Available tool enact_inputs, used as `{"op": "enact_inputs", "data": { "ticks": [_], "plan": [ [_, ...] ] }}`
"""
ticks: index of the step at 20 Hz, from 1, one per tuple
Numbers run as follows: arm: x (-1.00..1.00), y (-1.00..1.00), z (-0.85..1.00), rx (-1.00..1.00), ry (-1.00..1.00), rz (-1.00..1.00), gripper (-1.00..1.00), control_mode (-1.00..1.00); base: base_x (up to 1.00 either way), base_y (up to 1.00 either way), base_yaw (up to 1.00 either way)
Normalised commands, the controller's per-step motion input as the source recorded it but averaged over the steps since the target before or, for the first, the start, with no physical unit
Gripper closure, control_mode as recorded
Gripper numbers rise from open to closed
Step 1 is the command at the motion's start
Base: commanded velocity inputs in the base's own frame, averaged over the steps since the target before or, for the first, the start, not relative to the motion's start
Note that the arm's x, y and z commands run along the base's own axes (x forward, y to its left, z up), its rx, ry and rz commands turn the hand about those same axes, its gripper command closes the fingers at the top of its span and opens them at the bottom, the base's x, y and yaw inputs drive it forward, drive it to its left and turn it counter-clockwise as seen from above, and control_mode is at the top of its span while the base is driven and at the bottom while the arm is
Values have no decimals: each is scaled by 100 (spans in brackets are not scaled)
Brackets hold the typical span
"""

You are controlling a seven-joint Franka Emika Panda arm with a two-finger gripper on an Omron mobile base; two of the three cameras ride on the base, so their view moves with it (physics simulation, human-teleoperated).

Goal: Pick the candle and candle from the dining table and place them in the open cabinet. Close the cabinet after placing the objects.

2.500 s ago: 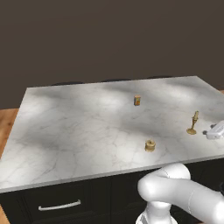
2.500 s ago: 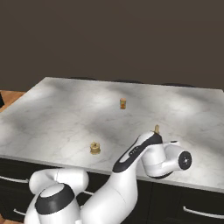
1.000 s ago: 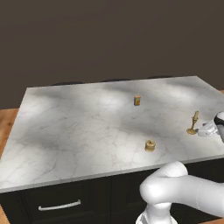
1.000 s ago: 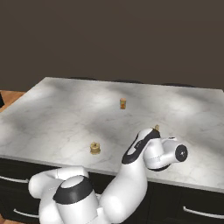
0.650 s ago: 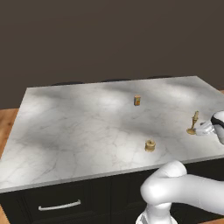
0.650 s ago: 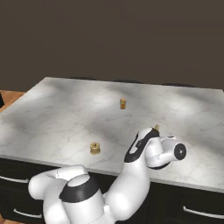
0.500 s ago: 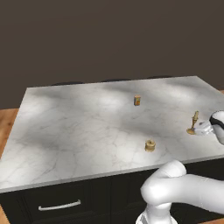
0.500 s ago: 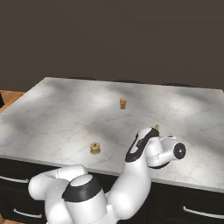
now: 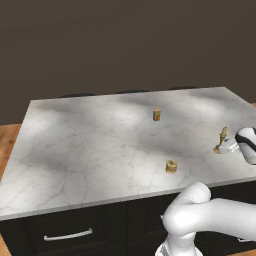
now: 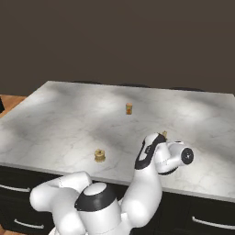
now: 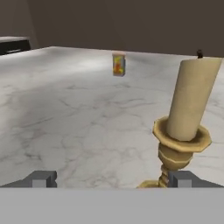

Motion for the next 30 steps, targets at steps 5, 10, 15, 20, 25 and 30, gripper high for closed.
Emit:
{"op": "enact_inputs", "data": {
  "ticks": [5,10,15,20,25,30],
  "plan": [
    [3,-22,-12,0,0,0,-100,-100,0,0,0],
    [1,-23,-13,0,0,0,-100,-100,0,0,0],
    [17,-5,-6,0,0,0,-100,-100,0,0,0],
    [21,-3,-1,0,0,0,-100,-100,0,0,0],
    [21,-3,-4,0,0,0,-100,-100,0,0,0],
    [22,0,-15,0,0,0,-100,-100,0,0,0]
  ]
}}
